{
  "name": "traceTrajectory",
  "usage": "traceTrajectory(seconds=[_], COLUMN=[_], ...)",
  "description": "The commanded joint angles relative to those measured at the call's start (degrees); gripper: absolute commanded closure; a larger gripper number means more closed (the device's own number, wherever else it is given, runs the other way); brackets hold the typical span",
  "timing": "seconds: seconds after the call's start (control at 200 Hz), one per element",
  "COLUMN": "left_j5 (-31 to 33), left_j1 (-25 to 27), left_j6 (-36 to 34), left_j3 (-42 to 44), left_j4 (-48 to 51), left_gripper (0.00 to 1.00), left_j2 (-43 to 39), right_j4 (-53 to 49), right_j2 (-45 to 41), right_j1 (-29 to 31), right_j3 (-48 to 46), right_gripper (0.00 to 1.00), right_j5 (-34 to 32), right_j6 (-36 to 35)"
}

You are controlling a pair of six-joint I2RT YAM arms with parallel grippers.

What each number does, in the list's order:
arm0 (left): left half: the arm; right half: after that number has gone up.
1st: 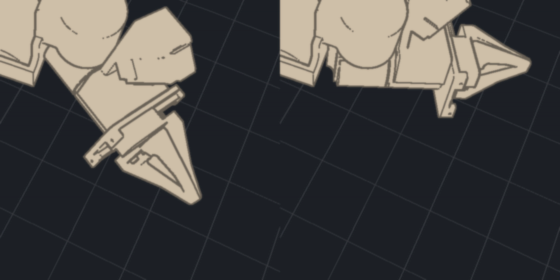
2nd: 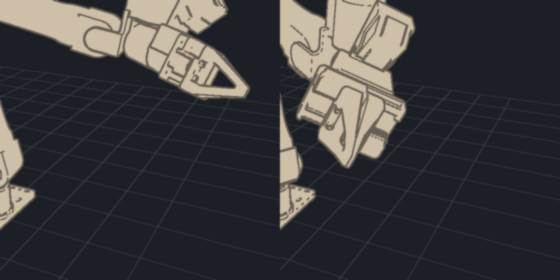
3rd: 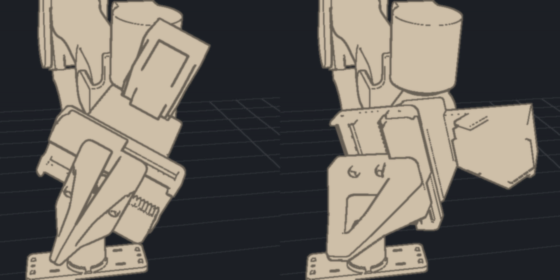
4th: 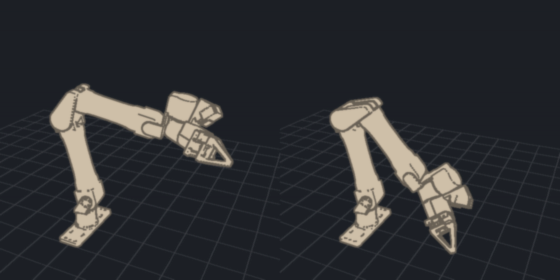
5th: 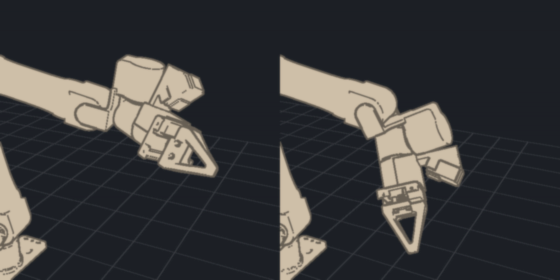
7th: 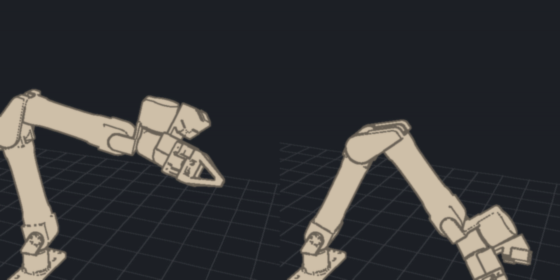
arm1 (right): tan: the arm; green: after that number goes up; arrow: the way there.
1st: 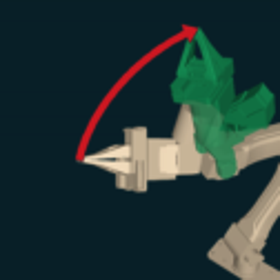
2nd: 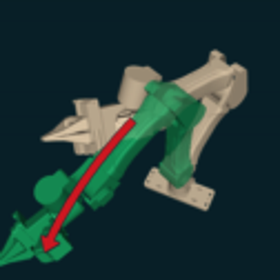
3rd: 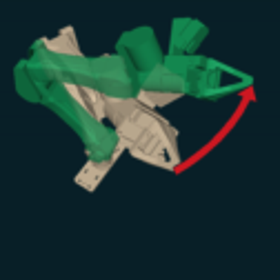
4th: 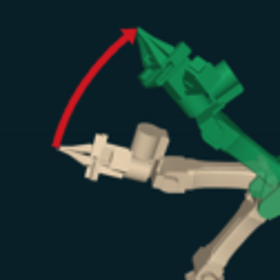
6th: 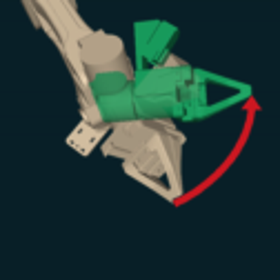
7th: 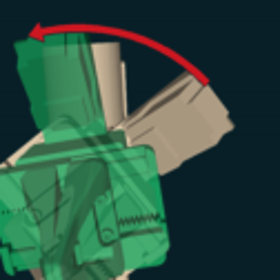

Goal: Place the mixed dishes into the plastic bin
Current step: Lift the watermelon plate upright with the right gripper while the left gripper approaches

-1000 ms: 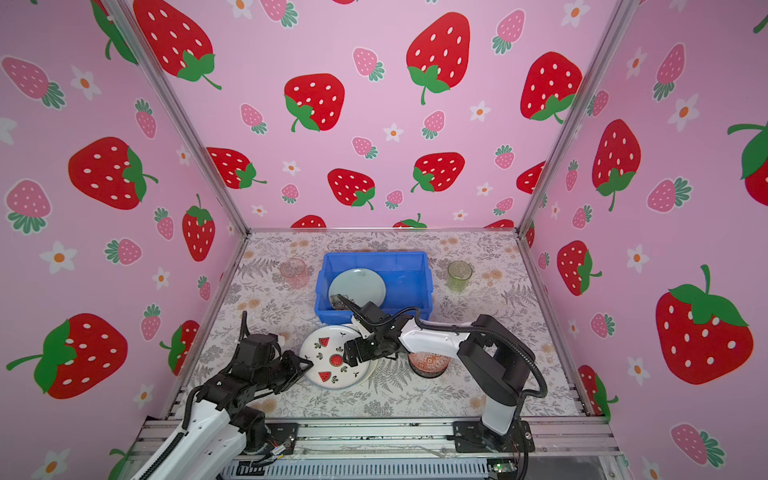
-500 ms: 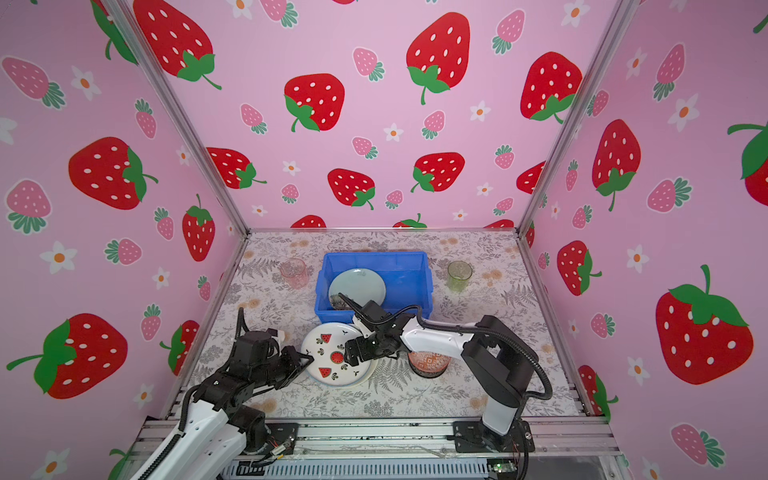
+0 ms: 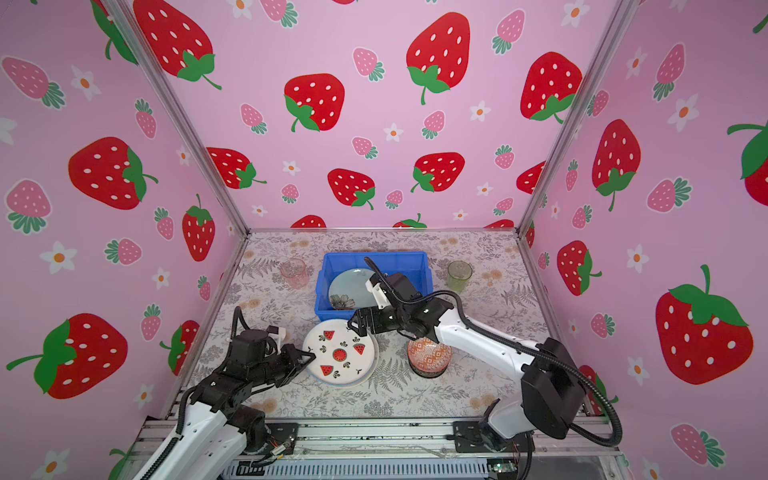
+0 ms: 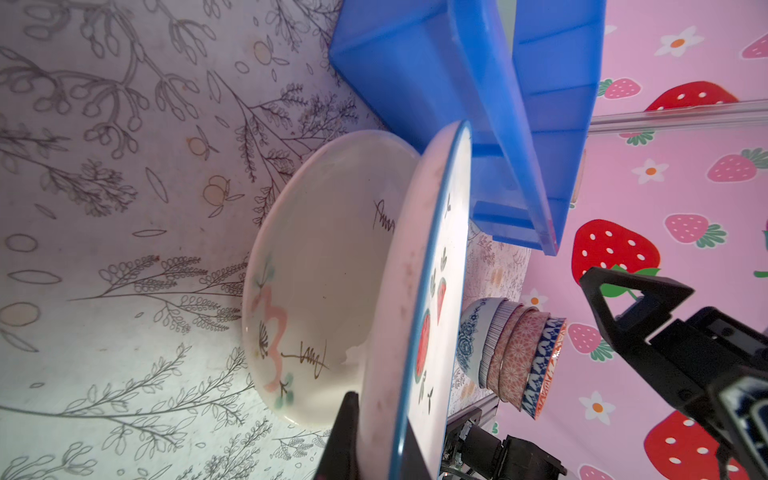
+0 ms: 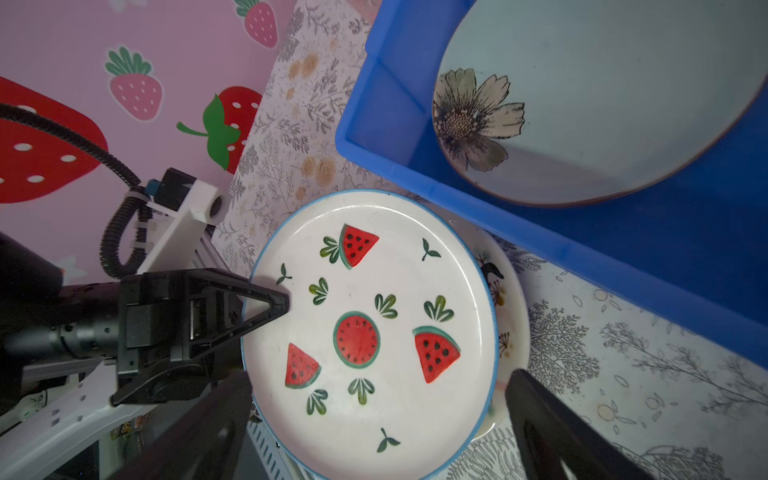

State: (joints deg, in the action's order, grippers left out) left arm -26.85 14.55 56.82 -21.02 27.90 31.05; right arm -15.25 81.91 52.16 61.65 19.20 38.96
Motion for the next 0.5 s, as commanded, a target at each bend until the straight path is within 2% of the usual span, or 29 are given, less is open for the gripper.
traceTrajectory(seconds=[0.0,0.21,0.495], left_j5=[-6.8,-14.6,-20.9], left_j1=[-1.0,-1.8,-1.7], left_j6=[-0.7,-3.5,-4.8], left_j3=[-5.6,-8.1,-12.1], left_j4=[-8.5,-12.2,-23.4], left_gripper=[1.00,1.00,1.00], left_j2=[-1.1,1.7,11.4], right_j4=[-1.9,-3.2,-3.1], right_j2=[-3.8,-8.4,-9.2], right_j1=[-2.7,-7.9,-9.9], right_j3=[-1.6,-5.2,-7.2], right_gripper=[0.01,0.01,0.04], right_j5=[3.1,7.8,10.3], right_j6=[-0.2,-0.4,-1.1])
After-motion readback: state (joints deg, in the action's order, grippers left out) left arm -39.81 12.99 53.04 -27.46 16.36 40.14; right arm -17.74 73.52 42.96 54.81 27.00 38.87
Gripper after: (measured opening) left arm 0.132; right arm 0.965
